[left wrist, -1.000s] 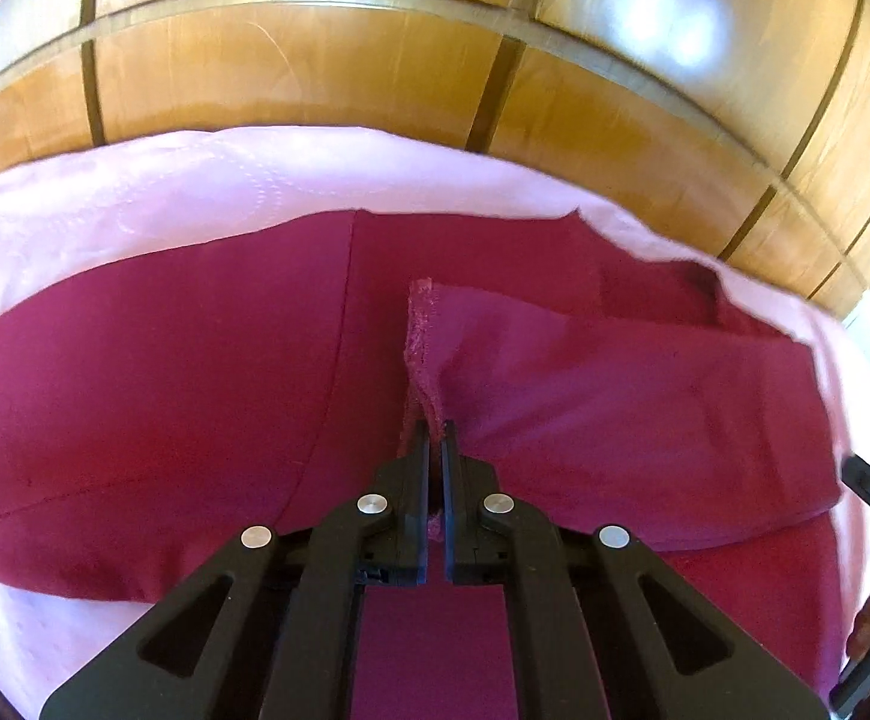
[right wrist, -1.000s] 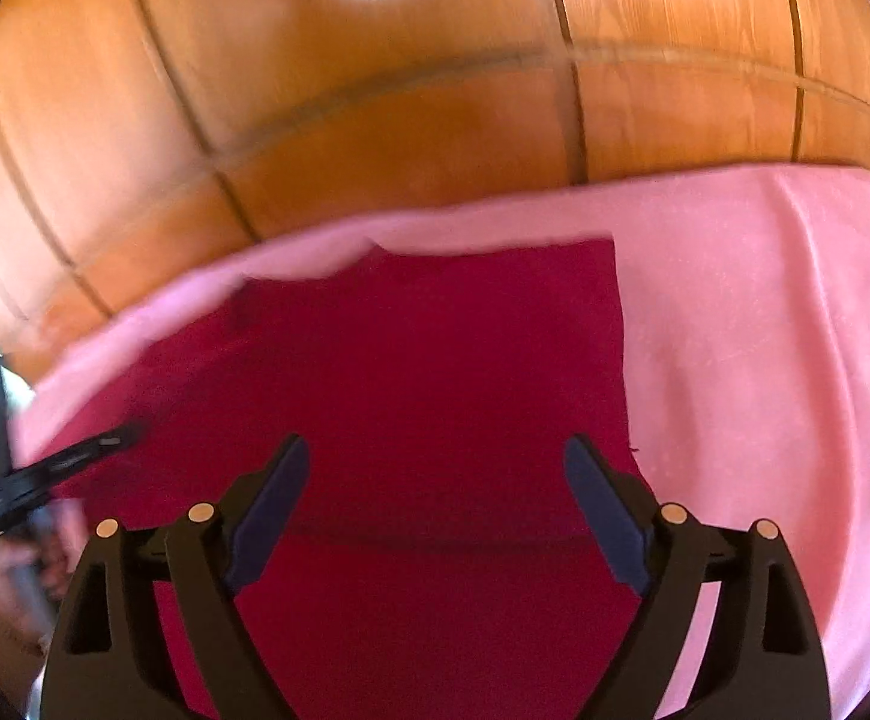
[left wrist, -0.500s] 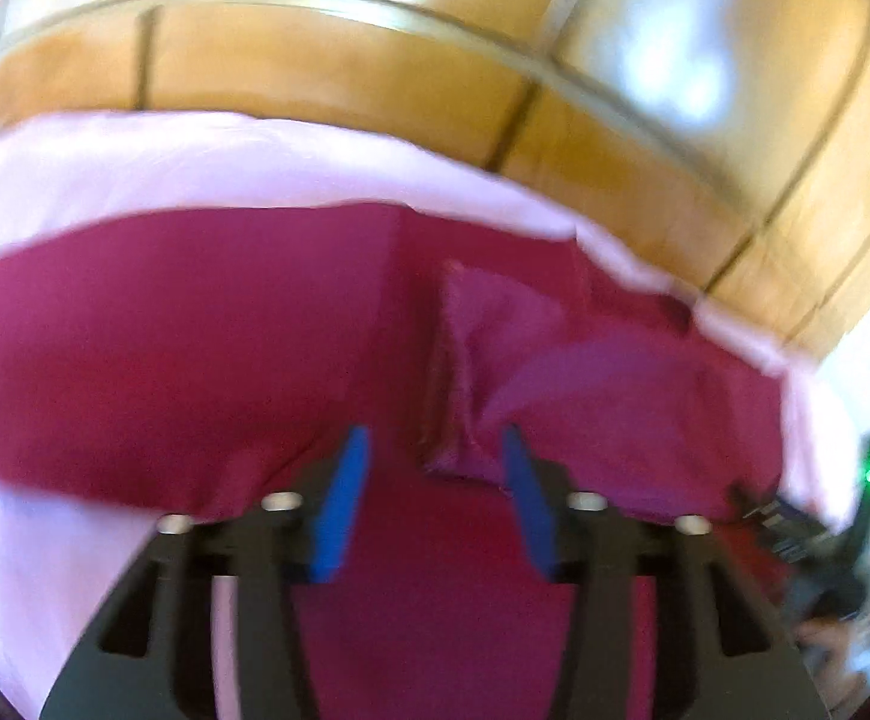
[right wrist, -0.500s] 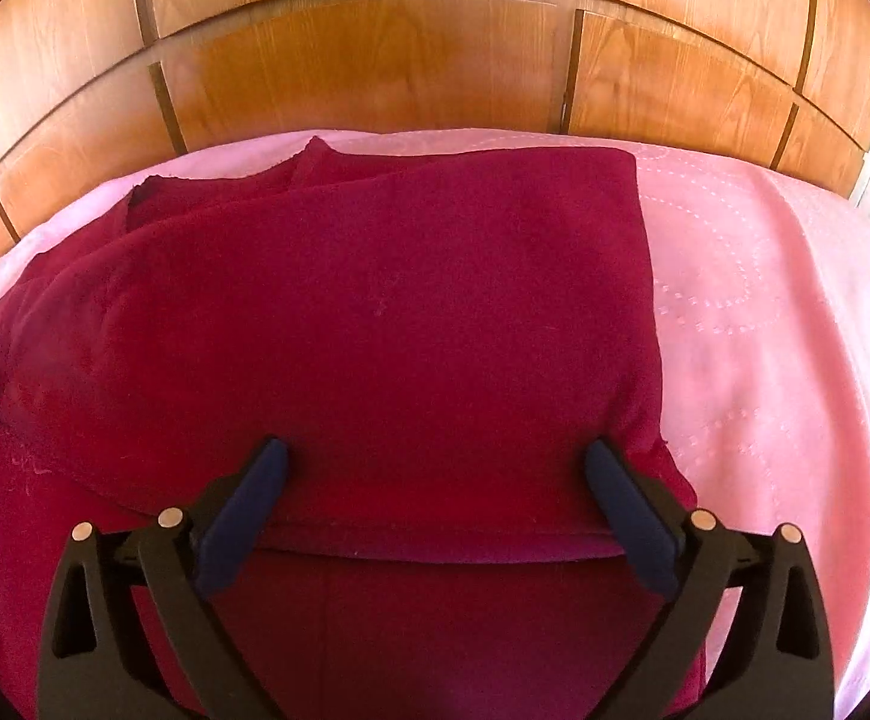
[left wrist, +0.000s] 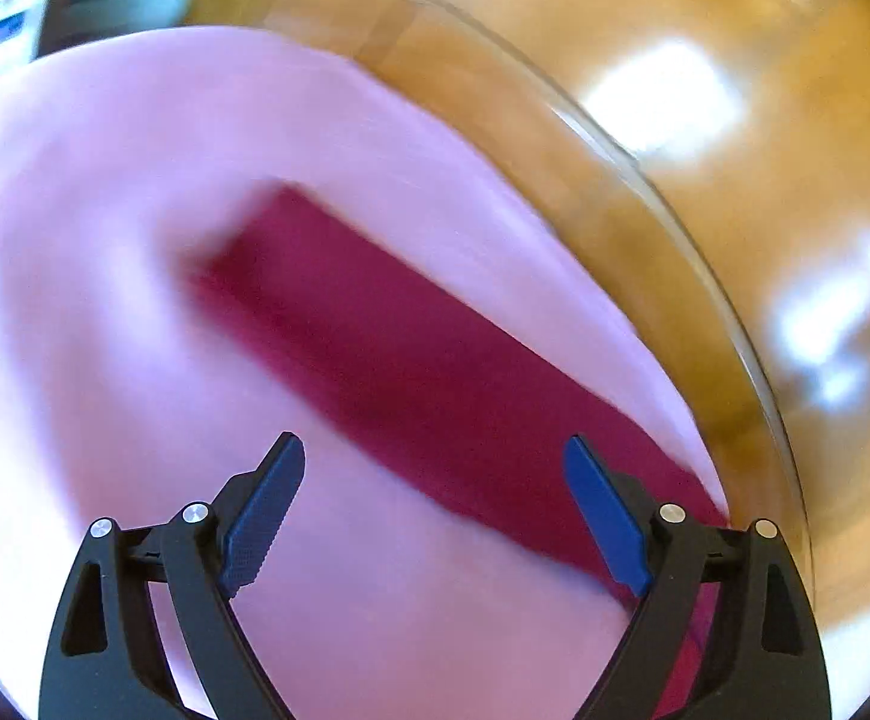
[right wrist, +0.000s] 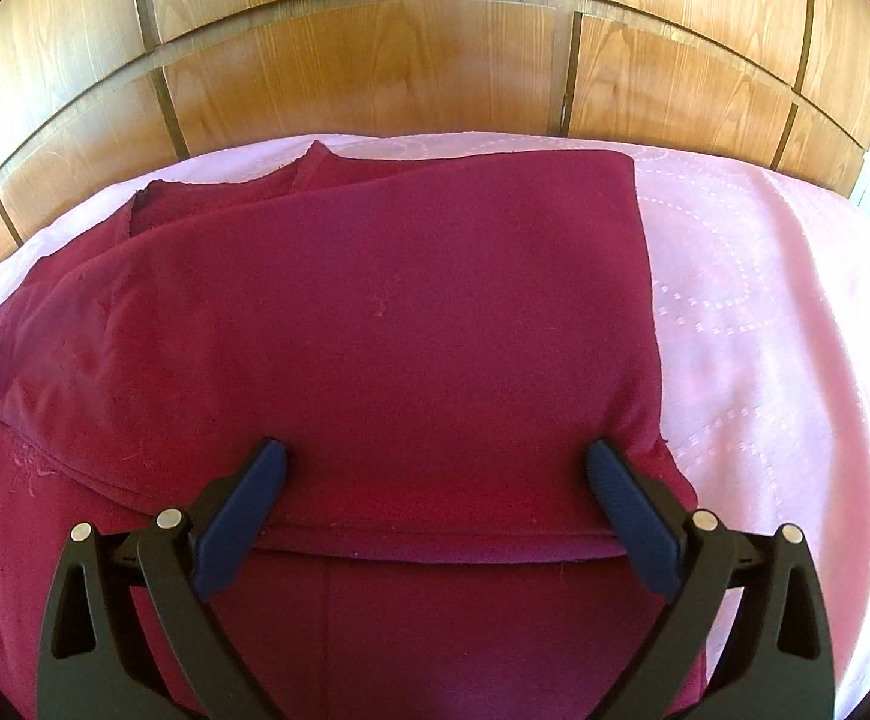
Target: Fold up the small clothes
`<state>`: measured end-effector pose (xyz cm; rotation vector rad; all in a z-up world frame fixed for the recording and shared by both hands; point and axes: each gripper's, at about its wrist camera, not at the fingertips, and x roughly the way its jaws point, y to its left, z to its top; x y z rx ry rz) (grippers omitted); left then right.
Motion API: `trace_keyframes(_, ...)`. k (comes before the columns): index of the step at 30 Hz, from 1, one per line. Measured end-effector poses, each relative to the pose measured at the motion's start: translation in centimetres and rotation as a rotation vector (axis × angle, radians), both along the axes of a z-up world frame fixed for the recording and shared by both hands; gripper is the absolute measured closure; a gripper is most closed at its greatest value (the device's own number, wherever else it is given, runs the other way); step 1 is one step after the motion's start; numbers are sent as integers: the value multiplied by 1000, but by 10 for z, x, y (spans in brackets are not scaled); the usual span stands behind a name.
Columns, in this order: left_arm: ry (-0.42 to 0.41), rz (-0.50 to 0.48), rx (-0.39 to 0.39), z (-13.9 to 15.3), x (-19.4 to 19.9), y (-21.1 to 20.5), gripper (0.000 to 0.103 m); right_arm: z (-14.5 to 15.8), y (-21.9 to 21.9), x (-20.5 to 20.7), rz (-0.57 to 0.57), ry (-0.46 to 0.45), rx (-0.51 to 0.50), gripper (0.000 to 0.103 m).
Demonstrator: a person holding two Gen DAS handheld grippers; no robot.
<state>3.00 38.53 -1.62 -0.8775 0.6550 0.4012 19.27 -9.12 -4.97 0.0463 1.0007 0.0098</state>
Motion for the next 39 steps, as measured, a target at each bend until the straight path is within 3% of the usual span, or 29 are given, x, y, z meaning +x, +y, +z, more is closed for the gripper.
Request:
trace_keyframes(1,14,36,-22,-4,-4,14,20,0,0,-1,1,0,-2,3)
trace_keyframes(2,15,77,-55,-9,-8,29,31,0,0,-1,1,0,-3,3)
trace_keyframes(5,-4,110,-159,-26,-8,59,51,1,1,-1,0,-1,-9,3)
trace_keyframes(6,-19,122,-179,-30,-6,68,52,1,1,-2,0,-1,-10,3)
trace_keyframes(9,13,139,-141,-34,5,74,65,1,2,-2,1,-2,-15,3)
trace_keyframes(11,82,151,-85,-34,16,74,92,1,2,-2,1,-2,-15,3)
trace_keyframes(12,98,138,-68,-33,22,74,94,1,2,-2,1,-2,-15,3)
trace_keyframes(14,99,118,-35,-25,19,77,94,1,2,-2,2,-2,-16,3)
trace_keyframes(18,-13,-29,74,19,29,33,94,1,2,-3,3,-2,-17,3)
trace_keyframes(23,-148,-320,210,69,51,-87,94,1,2,-3,4,-2,-16,3)
trace_keyframes(27,-181,-520,213,67,70,-177,94,1,2,-3,4,-2,-16,3)
trace_keyframes(30,-140,-648,218,47,84,-246,94,1,1,-2,5,-2,-12,3)
trace_keyframes(33,-94,-713,212,26,94,-283,94,2,0,-1,6,-3,-8,3)
trace_keyframes(34,-71,-736,223,18,96,-296,85,2,-1,-1,6,-3,-7,3)
trace_keyframes(37,-45,-767,218,7,94,-310,38,1,-2,0,5,-3,1,3)
trace_keyframes(39,-74,-755,244,9,79,-309,34,1,-2,1,6,-2,4,2)
